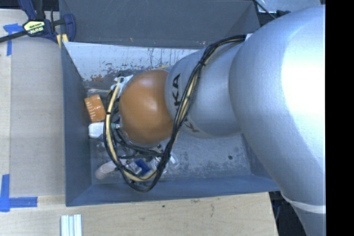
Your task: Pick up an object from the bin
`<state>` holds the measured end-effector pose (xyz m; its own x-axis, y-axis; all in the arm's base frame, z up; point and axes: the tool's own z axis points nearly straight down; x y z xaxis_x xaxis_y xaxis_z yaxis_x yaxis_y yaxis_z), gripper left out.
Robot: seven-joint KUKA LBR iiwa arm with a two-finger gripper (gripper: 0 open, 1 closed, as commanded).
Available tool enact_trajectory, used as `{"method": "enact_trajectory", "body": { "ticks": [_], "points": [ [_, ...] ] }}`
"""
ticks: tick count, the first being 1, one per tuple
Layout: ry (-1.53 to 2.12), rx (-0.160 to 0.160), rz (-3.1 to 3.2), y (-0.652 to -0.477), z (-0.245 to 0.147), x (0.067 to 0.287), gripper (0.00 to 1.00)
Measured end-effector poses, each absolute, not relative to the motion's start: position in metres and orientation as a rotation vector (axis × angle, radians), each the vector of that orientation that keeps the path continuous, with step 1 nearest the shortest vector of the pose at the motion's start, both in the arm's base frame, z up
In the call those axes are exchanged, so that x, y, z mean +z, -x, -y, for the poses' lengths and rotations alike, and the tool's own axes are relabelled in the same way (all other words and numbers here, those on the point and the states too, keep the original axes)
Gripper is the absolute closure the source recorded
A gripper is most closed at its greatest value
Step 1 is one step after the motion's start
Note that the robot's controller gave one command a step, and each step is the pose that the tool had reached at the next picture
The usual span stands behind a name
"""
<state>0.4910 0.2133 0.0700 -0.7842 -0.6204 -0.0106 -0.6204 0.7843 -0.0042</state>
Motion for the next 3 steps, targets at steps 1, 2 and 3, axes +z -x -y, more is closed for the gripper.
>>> {"method": "enact_trajectory", "body": {
  "ticks": [1,2,3],
  "points": [
    [0.803,0.007,-3.026,-0.4925,-0.2137,0.0713,1.00],
    [0.802,0.007,-3.027,-0.4925,-0.2137,0.0713,1.00],
    [0.803,0.008,-3.026,-0.4924,-0.2137,0.0721,1.00]
  ]
}}
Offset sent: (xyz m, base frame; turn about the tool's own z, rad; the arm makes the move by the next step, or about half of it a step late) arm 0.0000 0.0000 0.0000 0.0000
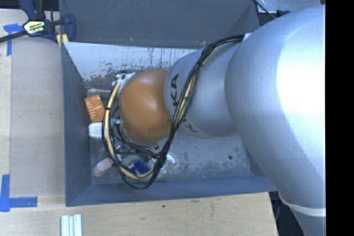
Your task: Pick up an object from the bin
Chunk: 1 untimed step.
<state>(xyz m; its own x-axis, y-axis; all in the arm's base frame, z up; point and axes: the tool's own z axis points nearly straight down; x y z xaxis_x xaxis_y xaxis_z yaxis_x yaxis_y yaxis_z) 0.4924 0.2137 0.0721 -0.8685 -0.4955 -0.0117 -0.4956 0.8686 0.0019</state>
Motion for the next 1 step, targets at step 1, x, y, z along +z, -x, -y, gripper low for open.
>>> {"method": "enact_trajectory", "body": {
  "ticks": [1],
  "points": [
    [0.803,0.007,-3.029,-0.4915,-0.2132,0.0773,1.00]
  ]
}}
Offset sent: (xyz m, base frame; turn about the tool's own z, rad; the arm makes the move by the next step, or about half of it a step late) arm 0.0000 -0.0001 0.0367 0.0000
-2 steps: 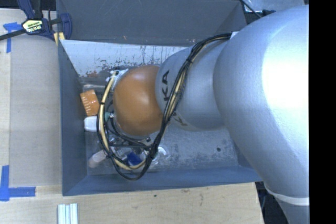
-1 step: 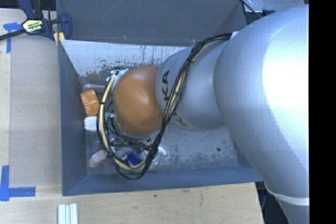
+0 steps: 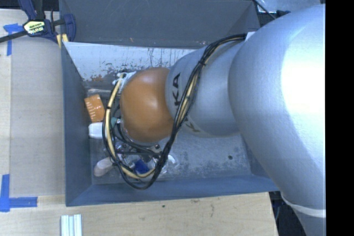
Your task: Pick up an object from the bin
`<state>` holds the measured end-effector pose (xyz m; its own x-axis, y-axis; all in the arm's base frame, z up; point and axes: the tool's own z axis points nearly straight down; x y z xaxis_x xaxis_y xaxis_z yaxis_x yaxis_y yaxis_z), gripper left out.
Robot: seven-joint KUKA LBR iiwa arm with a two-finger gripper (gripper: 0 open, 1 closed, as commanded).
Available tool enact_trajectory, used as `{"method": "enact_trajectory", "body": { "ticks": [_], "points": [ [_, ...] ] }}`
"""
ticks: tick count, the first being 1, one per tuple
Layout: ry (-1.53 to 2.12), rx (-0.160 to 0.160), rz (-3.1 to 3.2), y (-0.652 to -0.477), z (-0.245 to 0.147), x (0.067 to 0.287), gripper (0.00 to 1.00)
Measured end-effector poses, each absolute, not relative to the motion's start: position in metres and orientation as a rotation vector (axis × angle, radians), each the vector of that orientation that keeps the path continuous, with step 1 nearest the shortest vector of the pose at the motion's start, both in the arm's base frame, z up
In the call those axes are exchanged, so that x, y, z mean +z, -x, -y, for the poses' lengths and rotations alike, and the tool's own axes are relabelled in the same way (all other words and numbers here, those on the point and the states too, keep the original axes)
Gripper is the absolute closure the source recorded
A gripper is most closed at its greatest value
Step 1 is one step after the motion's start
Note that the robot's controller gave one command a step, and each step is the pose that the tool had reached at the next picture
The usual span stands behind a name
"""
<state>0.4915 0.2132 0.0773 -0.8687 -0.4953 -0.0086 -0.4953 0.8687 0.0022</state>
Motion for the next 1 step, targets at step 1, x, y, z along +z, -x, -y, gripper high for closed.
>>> {"method": "enact_trajectory", "body": {
  "ticks": [1],
  "points": [
    [0.802,0.007,-3.028,-0.4919,-0.2131,0.0904,1.00]
  ]
}}
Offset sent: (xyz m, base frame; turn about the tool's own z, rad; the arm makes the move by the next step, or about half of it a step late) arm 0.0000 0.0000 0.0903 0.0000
